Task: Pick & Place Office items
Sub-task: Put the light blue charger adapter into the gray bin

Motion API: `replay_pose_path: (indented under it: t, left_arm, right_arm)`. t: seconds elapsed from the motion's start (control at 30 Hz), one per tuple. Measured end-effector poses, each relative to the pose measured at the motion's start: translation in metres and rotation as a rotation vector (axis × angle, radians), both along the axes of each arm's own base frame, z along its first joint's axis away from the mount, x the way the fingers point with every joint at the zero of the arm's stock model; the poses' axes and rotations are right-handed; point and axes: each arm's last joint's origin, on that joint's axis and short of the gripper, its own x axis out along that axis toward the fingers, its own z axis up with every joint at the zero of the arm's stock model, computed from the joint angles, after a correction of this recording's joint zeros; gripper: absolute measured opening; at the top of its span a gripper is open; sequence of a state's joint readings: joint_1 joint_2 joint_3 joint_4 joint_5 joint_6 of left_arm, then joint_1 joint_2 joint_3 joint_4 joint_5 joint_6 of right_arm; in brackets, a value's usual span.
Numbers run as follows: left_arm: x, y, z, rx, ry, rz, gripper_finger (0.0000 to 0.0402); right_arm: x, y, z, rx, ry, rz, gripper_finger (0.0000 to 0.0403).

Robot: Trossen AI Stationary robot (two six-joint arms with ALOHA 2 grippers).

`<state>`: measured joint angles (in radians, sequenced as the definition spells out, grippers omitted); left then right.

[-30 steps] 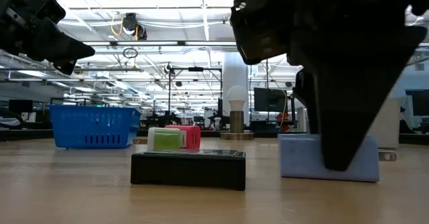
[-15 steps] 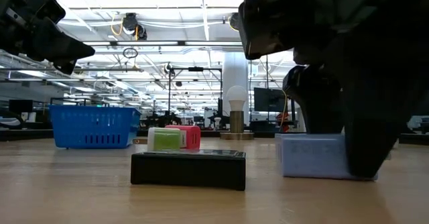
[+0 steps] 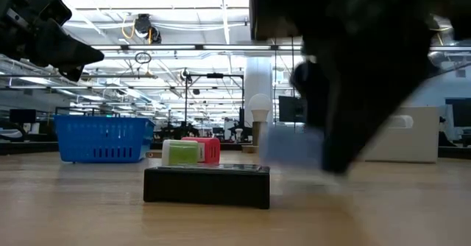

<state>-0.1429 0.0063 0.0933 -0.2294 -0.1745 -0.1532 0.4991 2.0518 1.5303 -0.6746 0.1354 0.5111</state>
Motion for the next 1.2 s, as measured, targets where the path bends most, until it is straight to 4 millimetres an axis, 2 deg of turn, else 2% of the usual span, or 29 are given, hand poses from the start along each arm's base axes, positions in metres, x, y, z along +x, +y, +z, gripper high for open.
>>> replay_pose_path:
  t: [0.13, 0.27, 0.43, 0.57, 0.7, 0.9, 1.03, 1.2]
  left_arm:
    - [0.000, 0.000, 0.000, -0.004, 0.000, 0.001, 0.0026]
    - [0.000, 0.000, 0.000, -0.004, 0.000, 0.002, 0.0026]
    - [0.000, 0.000, 0.000, -0.004, -0.001, 0.003, 0.0026]
    - [0.000, 0.000, 0.000, -0.002, -0.001, 0.010, 0.0026]
    - [0.000, 0.000, 0.000, 0.006, -0.001, 0.011, 0.0026]
    - [0.000, 0.000, 0.000, 0.011, -0.001, 0.010, 0.0026]
    - [0.000, 0.000, 0.000, 0.012, -0.001, 0.009, 0.0026]
    - [0.000, 0.000, 0.000, 0.015, -0.001, 0.009, 0.0026]
  right_arm:
    - [-0.006, 0.005, 0.033, 0.013, -0.122, 0.061, 0.0204]
    - [-0.022, 0.001, 0.048, 0.067, -0.227, 0.103, 0.0204]
    - [-0.060, -0.023, 0.072, 0.197, -0.519, 0.086, 0.0204]
    - [-0.104, -0.053, 0.079, 0.216, -0.753, 0.051, 0.0204]
    - [-0.149, -0.087, 0.077, 0.143, -0.940, 0.011, 0.0204]
    - [-0.202, -0.126, 0.057, 0.100, -1.174, -0.021, 0.0204]
    - [-0.226, -0.142, 0.042, 0.093, -1.277, -0.043, 0.0204]
    - [-0.240, -0.152, 0.031, 0.064, -1.336, -0.053, 0.0204]
